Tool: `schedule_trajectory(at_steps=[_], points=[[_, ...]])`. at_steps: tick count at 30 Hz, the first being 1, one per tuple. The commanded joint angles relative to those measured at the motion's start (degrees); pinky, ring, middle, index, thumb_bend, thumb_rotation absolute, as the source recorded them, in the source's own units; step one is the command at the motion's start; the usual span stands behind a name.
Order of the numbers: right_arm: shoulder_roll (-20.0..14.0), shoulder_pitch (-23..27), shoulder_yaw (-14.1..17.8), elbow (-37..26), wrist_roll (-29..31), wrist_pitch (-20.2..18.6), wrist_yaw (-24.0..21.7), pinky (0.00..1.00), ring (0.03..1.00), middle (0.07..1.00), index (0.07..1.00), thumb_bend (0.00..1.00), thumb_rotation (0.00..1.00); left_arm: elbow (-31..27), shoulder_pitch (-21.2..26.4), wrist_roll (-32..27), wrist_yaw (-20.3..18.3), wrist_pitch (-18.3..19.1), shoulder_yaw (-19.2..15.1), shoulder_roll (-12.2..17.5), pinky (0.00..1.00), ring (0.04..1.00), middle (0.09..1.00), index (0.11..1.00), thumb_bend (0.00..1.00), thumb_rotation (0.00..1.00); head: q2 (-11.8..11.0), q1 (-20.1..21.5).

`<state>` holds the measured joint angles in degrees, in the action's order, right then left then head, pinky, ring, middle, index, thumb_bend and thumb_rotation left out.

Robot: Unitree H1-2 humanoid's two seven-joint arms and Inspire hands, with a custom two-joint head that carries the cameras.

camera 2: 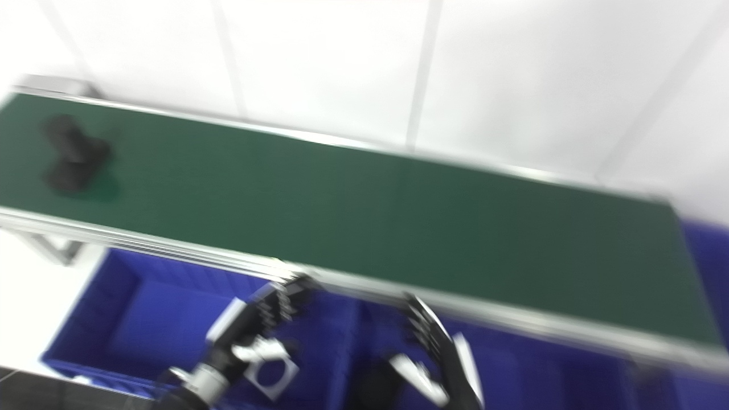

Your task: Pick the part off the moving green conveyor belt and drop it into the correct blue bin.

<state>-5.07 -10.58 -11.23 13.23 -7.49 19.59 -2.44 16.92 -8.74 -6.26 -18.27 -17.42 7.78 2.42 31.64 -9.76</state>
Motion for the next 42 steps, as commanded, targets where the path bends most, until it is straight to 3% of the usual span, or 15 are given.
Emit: schedule_trajectory(at_steps=[1,11,25,42], points=[[-0.35,1.06,0.52,-0.04,1.08,4.64,-0.63,0.71,0.782,0.839,0.891,0.71,0.59,0.22,1.39,1.02,0.57,-3.18,0.38,-0.73,0.79,0.836,0.835,0.872,1.00,0.34,-0.74,-0.97],[-1.36,2.45,1.51,3.82,2.77,7.04,-1.77,0.70,0.781,0.841,0.894,0.68,0.56,5.79,3.23,2.75,1.33,-6.89,1.10,-2.23,0.81,0.844,0.841,0.879,1.00,0.33,-4.96,-4.27],[-2.59,4.52,1.82,7.06,2.66,7.33,-1.59,0.68,0.773,0.837,0.899,0.66,0.55,11.28,6.10,3.72,2.30,-9.21,1.07,-3.46,0.79,0.840,0.840,0.878,1.00,0.31,-8.57,-7.77],[-2.90,5.28,2.15,8.53,3.68,7.33,-1.69,0.67,0.763,0.832,0.892,0.63,0.48,13.43,7.37,4.18,2.94,-9.43,1.15,-4.00,0.77,0.828,0.825,0.871,1.00,0.29,-9.82,-7.97]])
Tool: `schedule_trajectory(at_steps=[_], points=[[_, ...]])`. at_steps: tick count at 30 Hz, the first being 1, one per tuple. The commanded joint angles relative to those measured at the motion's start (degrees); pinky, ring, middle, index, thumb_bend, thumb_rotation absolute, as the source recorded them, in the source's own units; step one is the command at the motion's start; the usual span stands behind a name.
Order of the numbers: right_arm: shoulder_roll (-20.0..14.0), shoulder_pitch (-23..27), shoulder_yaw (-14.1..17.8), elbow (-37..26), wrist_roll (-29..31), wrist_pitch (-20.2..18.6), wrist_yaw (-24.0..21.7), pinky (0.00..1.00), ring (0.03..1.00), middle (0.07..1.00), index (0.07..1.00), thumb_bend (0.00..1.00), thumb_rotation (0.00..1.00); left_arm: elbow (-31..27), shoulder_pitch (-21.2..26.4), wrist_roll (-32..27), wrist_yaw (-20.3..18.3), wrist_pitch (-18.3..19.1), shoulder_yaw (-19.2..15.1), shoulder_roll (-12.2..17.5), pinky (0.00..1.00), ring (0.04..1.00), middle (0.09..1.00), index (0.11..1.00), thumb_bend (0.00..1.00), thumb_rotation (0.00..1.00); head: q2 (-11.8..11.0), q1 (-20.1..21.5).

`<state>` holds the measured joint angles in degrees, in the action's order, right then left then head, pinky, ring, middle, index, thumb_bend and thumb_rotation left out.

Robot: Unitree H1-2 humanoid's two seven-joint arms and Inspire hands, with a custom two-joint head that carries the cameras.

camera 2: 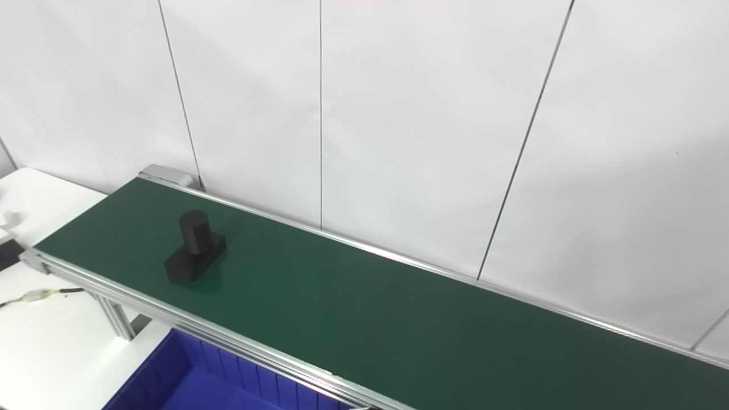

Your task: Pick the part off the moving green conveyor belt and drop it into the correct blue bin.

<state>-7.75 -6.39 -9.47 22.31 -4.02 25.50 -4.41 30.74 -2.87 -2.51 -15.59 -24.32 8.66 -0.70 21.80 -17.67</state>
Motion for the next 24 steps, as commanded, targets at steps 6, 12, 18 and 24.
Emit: schedule_trajectory(at_steps=[6,12,18,24], points=[[-0.39,1.33,0.29,-0.35,-0.31,1.41,0.51,0.66,0.757,0.826,0.890,0.64,0.50,0.11,1.86,0.75,0.47,-2.54,0.26,-0.94,0.76,0.819,0.821,0.865,1.00,0.29,0.03,-0.32],[-0.28,1.36,0.40,-0.18,0.22,1.42,0.24,0.67,0.760,0.828,0.894,0.64,0.49,0.25,1.95,0.69,0.25,-2.56,0.13,-1.03,0.76,0.820,0.823,0.862,1.00,0.29,-0.05,-0.47],[-0.53,1.27,0.36,-0.41,0.20,1.42,0.11,0.67,0.762,0.830,0.897,0.63,0.50,0.23,1.98,0.97,0.38,-2.57,0.25,-1.17,0.77,0.827,0.828,0.863,1.00,0.28,-0.26,-0.90],[-0.50,0.97,0.78,-0.74,1.19,1.42,-0.39,0.66,0.759,0.829,0.890,0.63,0.49,0.25,1.95,0.79,0.32,-2.58,0.16,-1.45,0.76,0.818,0.819,0.859,1.00,0.27,-0.17,-1.03]])
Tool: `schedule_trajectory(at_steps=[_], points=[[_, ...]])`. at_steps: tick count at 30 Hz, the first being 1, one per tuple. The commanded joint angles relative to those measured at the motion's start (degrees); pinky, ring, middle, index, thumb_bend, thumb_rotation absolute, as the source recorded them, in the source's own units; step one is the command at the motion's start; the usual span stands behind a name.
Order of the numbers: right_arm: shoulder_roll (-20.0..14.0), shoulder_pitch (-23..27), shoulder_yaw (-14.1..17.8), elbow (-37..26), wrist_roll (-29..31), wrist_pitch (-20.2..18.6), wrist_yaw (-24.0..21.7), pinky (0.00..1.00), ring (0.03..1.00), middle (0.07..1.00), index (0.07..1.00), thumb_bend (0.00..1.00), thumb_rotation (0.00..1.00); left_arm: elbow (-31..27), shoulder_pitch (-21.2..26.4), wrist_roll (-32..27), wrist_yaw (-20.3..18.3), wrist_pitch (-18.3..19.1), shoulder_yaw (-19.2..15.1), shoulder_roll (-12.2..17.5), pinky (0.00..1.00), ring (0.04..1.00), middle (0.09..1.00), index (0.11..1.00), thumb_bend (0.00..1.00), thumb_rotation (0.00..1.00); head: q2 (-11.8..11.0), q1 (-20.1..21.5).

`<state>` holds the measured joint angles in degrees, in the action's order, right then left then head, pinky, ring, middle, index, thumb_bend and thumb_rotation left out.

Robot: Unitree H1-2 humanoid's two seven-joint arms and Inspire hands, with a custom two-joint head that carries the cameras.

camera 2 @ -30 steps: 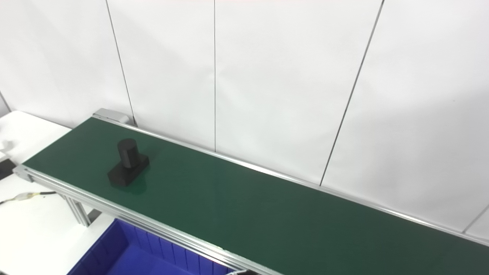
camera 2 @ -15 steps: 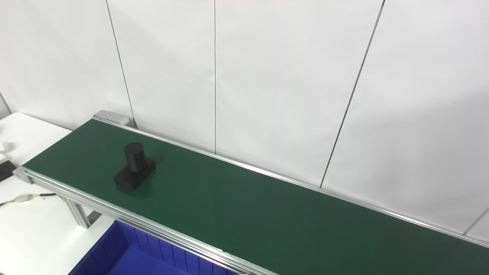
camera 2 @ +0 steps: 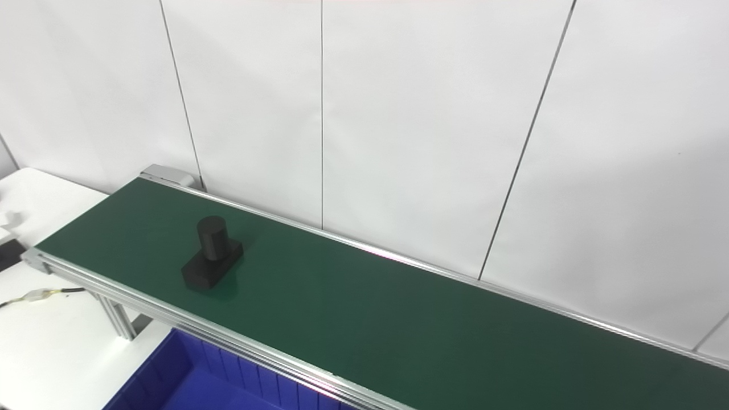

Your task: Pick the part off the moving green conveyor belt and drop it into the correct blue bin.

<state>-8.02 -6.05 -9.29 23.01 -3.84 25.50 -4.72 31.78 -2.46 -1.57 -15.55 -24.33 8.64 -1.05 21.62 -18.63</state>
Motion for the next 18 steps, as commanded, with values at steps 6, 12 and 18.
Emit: schedule_trajectory(at_steps=[6,12,18], points=[[-0.40,0.29,0.88,-2.09,1.08,1.42,-0.21,0.66,0.759,0.826,0.890,0.63,0.48,-0.81,1.34,0.26,0.85,-2.56,0.04,-1.47,0.76,0.818,0.821,0.861,1.00,0.28,0.04,-0.24],[-1.01,-0.51,1.01,-4.01,0.32,1.42,0.35,0.65,0.757,0.829,0.893,0.62,0.48,-0.80,1.29,-0.21,0.68,-2.56,0.01,-1.79,0.75,0.815,0.819,0.861,1.00,0.27,0.08,-0.50],[-1.56,-1.68,1.17,-6.55,0.09,1.41,0.53,0.65,0.755,0.830,0.906,0.63,0.53,-1.12,1.11,-0.44,0.49,-2.54,0.04,-2.00,0.74,0.809,0.814,0.859,1.00,0.25,0.08,-0.68]])
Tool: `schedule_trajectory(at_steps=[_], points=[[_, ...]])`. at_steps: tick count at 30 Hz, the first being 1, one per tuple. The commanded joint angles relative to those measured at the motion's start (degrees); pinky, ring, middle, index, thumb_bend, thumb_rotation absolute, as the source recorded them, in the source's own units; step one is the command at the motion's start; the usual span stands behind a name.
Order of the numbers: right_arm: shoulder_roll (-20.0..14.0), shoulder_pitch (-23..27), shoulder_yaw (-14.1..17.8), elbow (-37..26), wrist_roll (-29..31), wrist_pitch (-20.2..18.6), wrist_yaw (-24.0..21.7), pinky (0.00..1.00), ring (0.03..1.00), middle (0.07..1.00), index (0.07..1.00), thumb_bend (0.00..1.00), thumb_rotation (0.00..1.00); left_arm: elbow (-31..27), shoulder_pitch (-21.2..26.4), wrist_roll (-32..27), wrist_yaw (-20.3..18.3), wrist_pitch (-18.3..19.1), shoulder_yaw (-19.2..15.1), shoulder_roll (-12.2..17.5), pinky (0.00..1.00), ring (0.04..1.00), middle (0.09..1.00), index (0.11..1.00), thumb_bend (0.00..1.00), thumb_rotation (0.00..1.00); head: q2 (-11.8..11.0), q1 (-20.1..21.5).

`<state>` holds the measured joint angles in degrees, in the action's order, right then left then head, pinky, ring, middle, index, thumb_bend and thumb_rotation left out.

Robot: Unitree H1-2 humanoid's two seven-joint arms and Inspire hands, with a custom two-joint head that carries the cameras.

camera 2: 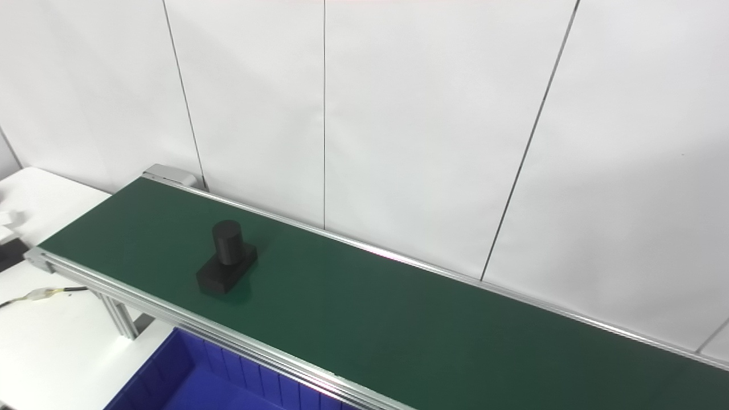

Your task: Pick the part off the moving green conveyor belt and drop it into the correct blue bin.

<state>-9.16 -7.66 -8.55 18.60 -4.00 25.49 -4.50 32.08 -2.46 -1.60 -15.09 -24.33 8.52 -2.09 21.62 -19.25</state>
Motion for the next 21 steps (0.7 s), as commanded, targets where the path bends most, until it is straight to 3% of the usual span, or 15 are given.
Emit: schedule_trajectory(at_steps=[1,21], points=[[-0.43,-0.34,0.57,-2.67,0.29,1.41,0.29,0.65,0.749,0.826,0.904,0.64,0.53,-1.49,1.06,-0.59,-0.08,-2.53,0.13,-1.00,0.74,0.806,0.813,0.856,1.00,0.25,0.09,-0.04],[-0.90,-4.49,1.70,-14.11,0.21,0.06,-0.82,0.64,0.740,0.820,0.893,0.62,0.54,-1.45,1.01,-0.29,0.07,-2.58,0.28,-1.23,0.73,0.808,0.815,0.859,1.00,0.25,0.40,0.76]])
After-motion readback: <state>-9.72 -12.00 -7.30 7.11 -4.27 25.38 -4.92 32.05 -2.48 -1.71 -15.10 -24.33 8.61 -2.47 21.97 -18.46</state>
